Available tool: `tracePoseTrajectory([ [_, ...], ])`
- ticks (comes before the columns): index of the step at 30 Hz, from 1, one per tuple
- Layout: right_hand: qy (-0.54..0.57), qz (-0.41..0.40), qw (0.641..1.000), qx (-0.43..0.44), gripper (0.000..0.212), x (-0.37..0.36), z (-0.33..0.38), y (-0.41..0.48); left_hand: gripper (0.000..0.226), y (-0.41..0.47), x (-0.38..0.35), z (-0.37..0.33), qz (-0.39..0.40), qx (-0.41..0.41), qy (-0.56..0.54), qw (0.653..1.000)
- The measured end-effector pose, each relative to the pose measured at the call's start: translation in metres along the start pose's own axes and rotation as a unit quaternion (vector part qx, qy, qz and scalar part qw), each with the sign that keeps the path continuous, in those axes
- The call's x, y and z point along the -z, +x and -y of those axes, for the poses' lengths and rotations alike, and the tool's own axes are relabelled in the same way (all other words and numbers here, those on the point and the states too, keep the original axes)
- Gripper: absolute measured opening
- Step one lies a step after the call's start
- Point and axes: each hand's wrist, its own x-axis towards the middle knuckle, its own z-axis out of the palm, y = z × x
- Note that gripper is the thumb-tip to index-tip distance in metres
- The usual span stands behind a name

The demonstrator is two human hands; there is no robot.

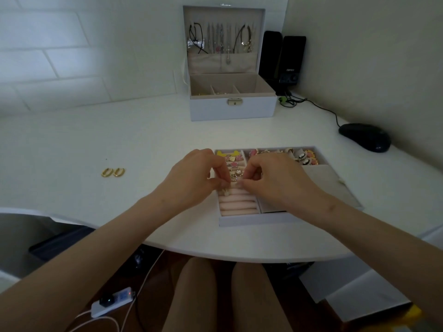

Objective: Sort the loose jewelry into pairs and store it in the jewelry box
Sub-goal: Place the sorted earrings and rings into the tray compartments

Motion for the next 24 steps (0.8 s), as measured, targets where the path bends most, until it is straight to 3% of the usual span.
tracePoseTrajectory([
  [12, -0.036, 0.04, 0.998, -0.01, 0.013, 0.006, 0.005, 0.007, 0.019, 0.003, -0.004, 0.004, -0.018, 0.007, 0.038, 0.999],
  [16, 0.005, 0.04, 0.998, -0.041, 0.021, 0.003, 0.008, 0.007, 0.021, 0.005, -0.005, 0.006, -0.016, -0.004, 0.025, 1.0],
  [20, 0.03, 0.04, 0.997, -0.054, 0.02, 0.002, 0.009, 0.007, 0.018, 0.004, -0.005, 0.009, -0.016, -0.022, 0.032, 0.999],
  [24, 0.055, 0.047, 0.996, -0.048, 0.016, 0.009, 0.003, 0.008, 0.008, -0.002, -0.005, 0.011, -0.062, -0.081, 0.04, 0.994],
])
